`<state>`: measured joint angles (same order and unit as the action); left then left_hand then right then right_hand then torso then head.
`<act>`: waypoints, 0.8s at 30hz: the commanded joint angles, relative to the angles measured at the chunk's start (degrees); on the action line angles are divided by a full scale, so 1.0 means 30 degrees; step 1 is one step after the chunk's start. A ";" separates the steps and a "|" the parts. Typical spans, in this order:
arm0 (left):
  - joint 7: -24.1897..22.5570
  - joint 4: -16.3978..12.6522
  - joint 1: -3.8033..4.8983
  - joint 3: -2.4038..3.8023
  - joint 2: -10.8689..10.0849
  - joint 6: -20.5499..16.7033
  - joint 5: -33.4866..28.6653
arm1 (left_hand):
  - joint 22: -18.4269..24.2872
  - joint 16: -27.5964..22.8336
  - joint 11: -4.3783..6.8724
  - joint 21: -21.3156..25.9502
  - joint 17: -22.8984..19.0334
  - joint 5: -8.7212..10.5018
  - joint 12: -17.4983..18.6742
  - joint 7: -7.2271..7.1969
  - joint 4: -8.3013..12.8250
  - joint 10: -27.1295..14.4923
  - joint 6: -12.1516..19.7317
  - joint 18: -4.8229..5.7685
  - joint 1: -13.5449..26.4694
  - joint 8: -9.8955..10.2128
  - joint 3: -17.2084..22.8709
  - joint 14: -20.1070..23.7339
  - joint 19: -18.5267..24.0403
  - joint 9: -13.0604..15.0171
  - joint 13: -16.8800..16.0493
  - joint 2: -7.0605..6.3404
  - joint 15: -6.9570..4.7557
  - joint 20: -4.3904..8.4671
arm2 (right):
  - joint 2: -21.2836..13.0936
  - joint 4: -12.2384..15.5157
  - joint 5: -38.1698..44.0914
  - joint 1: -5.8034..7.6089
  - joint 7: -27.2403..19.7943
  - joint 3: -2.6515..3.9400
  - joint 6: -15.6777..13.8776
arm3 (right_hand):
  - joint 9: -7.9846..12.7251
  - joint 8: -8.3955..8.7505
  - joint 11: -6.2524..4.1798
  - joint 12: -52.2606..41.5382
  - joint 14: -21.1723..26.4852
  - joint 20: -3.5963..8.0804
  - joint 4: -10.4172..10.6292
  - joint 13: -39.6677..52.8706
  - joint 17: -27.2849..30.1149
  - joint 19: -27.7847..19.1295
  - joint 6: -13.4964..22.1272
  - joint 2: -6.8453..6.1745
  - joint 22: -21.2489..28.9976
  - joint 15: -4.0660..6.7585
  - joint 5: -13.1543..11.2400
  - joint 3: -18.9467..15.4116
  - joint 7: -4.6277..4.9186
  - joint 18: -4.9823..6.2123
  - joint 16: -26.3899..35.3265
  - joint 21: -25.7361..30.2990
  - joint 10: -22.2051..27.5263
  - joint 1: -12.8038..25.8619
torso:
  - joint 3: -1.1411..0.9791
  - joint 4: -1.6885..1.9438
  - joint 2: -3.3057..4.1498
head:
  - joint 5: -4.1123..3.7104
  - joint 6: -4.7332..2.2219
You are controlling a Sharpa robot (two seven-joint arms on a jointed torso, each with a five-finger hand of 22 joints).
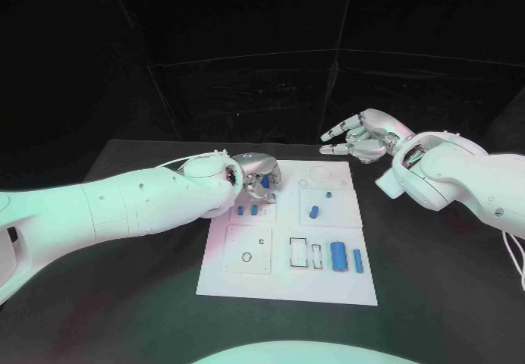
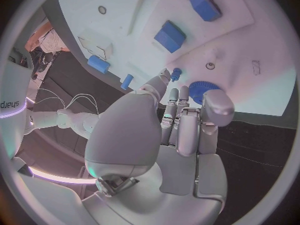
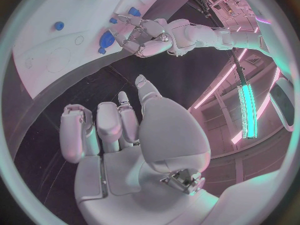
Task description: Assemble the parts on the task board
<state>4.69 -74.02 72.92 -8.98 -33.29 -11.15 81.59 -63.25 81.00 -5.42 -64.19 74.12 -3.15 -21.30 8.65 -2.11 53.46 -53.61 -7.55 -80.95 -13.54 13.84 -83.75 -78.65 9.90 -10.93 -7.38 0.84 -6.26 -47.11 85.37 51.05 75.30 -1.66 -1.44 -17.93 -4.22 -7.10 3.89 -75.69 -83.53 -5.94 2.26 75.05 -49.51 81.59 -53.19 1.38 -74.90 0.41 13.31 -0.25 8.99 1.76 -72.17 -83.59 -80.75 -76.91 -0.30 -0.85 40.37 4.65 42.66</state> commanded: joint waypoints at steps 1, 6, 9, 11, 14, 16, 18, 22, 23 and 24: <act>0.0558 0.0120 -0.0005 0.0008 0.0138 0.0933 0.0502 | -0.0047 0.0032 0.0020 -0.0093 -0.0035 -0.0069 0.0147 -0.0042 0.0094 0.0236 -0.0217 0.0354 0.0112 0.0118 0.0051 -0.0748 -0.0177 -0.0050 0.0084 0.0128 -0.0106 -0.0028 | 0.0042 0.0025 0.0027 0.0035 -0.0128 0.0012 0.0099 | 0.0028 -0.0087 -0.0042 0.0047 -0.0064 0.0050 -0.0041 0.0428 -0.0014 -0.0104 -0.0065 0.0045 -0.1423 0.0088 0.0052 -0.0100 -0.0030 0.0345 0.0052 0.0060 0.0001 0.0100 | 0.0002 -0.0008 -0.0001 | -0.0008 0.0000; 0.0602 0.0309 -0.0037 0.0010 0.0306 0.1078 0.0511 | -0.0107 0.0059 0.0067 -0.0149 -0.0069 -0.0072 0.0248 -0.0096 0.0153 0.0604 -0.0572 0.0373 0.0015 0.0182 0.0294 -0.0777 -0.0259 -0.0173 0.0338 0.0337 -0.0148 0.0005 | 0.0069 0.0016 0.0027 0.0035 -0.0133 0.0012 0.0121 | 0.0028 -0.0087 -0.0042 0.0047 -0.0064 0.0050 -0.0041 0.0428 -0.0014 -0.0104 -0.0065 0.0045 -0.1423 0.0088 0.0052 -0.0100 -0.0030 0.0345 0.0052 0.0060 0.0001 0.0100 | 0.0002 -0.0008 -0.0001 | 0.0011 0.0020; 0.0623 0.0405 -0.0051 0.0011 0.0377 0.1161 0.0512 | -0.0163 0.0074 0.0105 -0.0201 -0.0088 -0.0075 0.0343 -0.0133 0.0212 0.0832 -0.0773 0.0388 -0.0062 0.0228 0.0490 -0.0792 -0.0310 -0.0247 0.0500 0.0429 -0.0182 0.0033 | 0.0077 0.0009 0.0027 0.0035 -0.0133 0.0012 0.0131 | 0.0028 -0.0087 -0.0042 0.0047 -0.0064 0.0050 -0.0041 0.0428 -0.0014 -0.0104 -0.0065 0.0045 -0.1423 0.0088 0.0052 -0.0100 -0.0030 0.0345 0.0052 0.0060 0.0001 0.0100 | 0.0002 -0.0002 -0.0014 | 0.0005 0.0044; 0.0637 0.0481 -0.0066 0.0012 0.0428 0.1234 0.0512 | -0.0188 0.0092 0.0132 -0.0222 -0.0093 -0.0075 0.0430 -0.0156 0.0249 0.1011 -0.0917 0.0395 -0.0087 0.0273 0.0639 -0.0804 -0.0340 -0.0307 0.0630 0.0467 -0.0204 0.0057 | 0.0082 0.0006 0.0027 0.0035 -0.0135 0.0012 0.0137 | 0.0028 -0.0087 -0.0042 0.0047 -0.0064 0.0050 -0.0041 0.0428 -0.0014 -0.0104 -0.0065 0.0045 -0.1423 0.0088 0.0052 -0.0100 -0.0030 0.0345 0.0052 0.0060 0.0001 0.0100 | -0.0003 0.0004 -0.0012 | 0.0004 0.0041; 0.0673 0.0561 -0.0087 0.0012 0.0480 0.1317 0.0512 | -0.0229 0.0115 0.0165 -0.0259 -0.0095 -0.0077 0.0530 -0.0181 0.0294 0.1224 -0.1072 0.0407 -0.0119 0.0327 0.0834 -0.0817 -0.0377 -0.0373 0.0768 0.0519 -0.0232 0.0084 | 0.0090 0.0002 0.0027 0.0035 -0.0136 0.0012 0.0141 | 0.0028 -0.0087 -0.0042 0.0047 -0.0064 0.0050 -0.0041 0.0428 -0.0014 -0.0104 -0.0065 0.0045 -0.1423 0.0088 0.0052 -0.0100 -0.0030 0.0345 0.0052 0.0060 0.0001 0.0100 | -0.0001 0.0009 -0.0008 | -0.0010 0.0032; 0.0701 0.0609 -0.0103 0.0012 0.0510 0.1366 0.0512 | -0.0245 0.0129 0.0182 -0.0272 -0.0096 -0.0078 0.0596 -0.0189 0.0321 0.1354 -0.1161 0.0412 -0.0129 0.0364 0.0957 -0.0825 -0.0394 -0.0414 0.0853 0.0543 -0.0247 0.0100 | 0.0093 0.0000 0.0027 0.0035 -0.0138 0.0012 0.0143 | 0.0028 -0.0087 -0.0042 0.0047 -0.0064 0.0050 -0.0041 0.0428 -0.0014 -0.0104 -0.0065 0.0045 -0.1423 0.0088 0.0052 -0.0100 -0.0030 0.0345 0.0052 0.0060 0.0001 0.0100 | -0.0002 0.0010 -0.0014 | -0.0009 0.0052; 0.0721 0.0645 -0.0117 0.0012 0.0537 0.1410 0.0512 | -0.0275 0.0137 0.0197 -0.0299 -0.0107 -0.0080 0.0667 -0.0197 0.0354 0.1473 -0.1243 0.0420 -0.0157 0.0404 0.1104 -0.0828 -0.0416 -0.0456 0.0937 0.0587 -0.0262 0.0116 | 0.0096 -0.0003 0.0027 0.0035 -0.0139 0.0012 0.0144 | 0.0027 -0.0093 -0.0044 0.0014 -0.0071 0.0051 -0.0042 0.0459 -0.0041 -0.0086 -0.0067 0.0060 -0.1444 0.0089 0.0058 -0.0100 -0.0032 0.0340 0.0041 0.0048 -0.0020 0.0091 | 0.0004 0.0011 -0.0018 | -0.0012 0.0057; 0.0691 0.0709 -0.0138 0.0013 0.0595 0.1453 0.0512 | -0.0336 0.0160 0.0215 -0.0349 -0.0136 -0.0084 0.0879 -0.0207 0.0420 0.1745 -0.1431 0.0442 -0.0132 0.0527 0.1454 -0.0835 -0.0460 -0.0572 0.1162 0.0613 -0.0287 0.0141 | 0.0102 -0.0006 0.0027 0.0035 -0.0143 0.0012 0.0146 | 0.0027 -0.0095 -0.0044 0.0005 -0.0072 0.0051 -0.0042 0.0467 -0.0048 -0.0081 -0.0068 0.0064 -0.1450 0.0089 0.0059 -0.0100 -0.0033 0.0338 0.0039 0.0045 -0.0026 0.0088 | -0.0001 0.0000 -0.0003 | -0.0015 0.0063; 0.0669 0.0725 -0.0144 0.0013 0.0615 0.1455 0.0512 | -0.0354 0.0169 0.0221 -0.0365 -0.0131 -0.0082 0.0908 -0.0211 0.0428 0.1788 -0.1463 0.0446 -0.0123 0.0543 0.1505 -0.0837 -0.0470 -0.0587 0.1194 0.0615 -0.0290 0.0145 | 0.0106 -0.0007 0.0027 0.0035 -0.0144 0.0012 0.0147 | 0.0027 -0.0095 -0.0044 0.0005 -0.0072 0.0051 -0.0042 0.0467 -0.0048 -0.0081 -0.0068 0.0064 -0.1450 0.0089 0.0059 -0.0100 -0.0033 0.0338 0.0039 0.0045 -0.0026 0.0088 | 0.0001 -0.0002 -0.0002 | -0.0021 0.0065; 0.0636 0.0741 -0.0151 0.0013 0.0638 0.1468 0.0511 | -0.0365 0.0173 0.0227 -0.0374 -0.0137 -0.0080 0.0942 -0.0216 0.0433 0.1842 -0.1503 0.0448 -0.0102 0.0560 0.1558 -0.0838 -0.0476 -0.0605 0.1230 0.0612 -0.0293 0.0150 | 0.0110 -0.0009 0.0027 0.0035 -0.0145 0.0012 0.0149 | 0.0027 -0.0095 -0.0044 0.0005 -0.0072 0.0051 -0.0042 0.0467 -0.0048 -0.0081 -0.0068 0.0064 -0.1450 0.0089 0.0059 -0.0100 -0.0033 0.0338 0.0039 0.0045 -0.0026 0.0088 | -0.0005 0.0002 -0.0005 | -0.0032 0.0073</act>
<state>6.27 -71.88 72.66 -8.82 -31.48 -8.15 82.68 -64.32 81.38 -4.81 -65.03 73.79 -3.15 -18.64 8.02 -0.76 58.57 -57.81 -6.98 -81.33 -12.03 18.23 -83.95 -79.58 8.13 -7.30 -5.95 0.20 -5.74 -46.83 85.29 51.05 75.30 -1.67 -1.44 -17.83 -4.22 -7.10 3.89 -75.69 -83.52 -5.94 2.25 75.09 -49.61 81.59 -53.19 1.38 -74.90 0.41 13.31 -0.25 8.99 1.77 -72.17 -83.59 -80.76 -76.91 -0.29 -0.83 40.33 4.62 42.84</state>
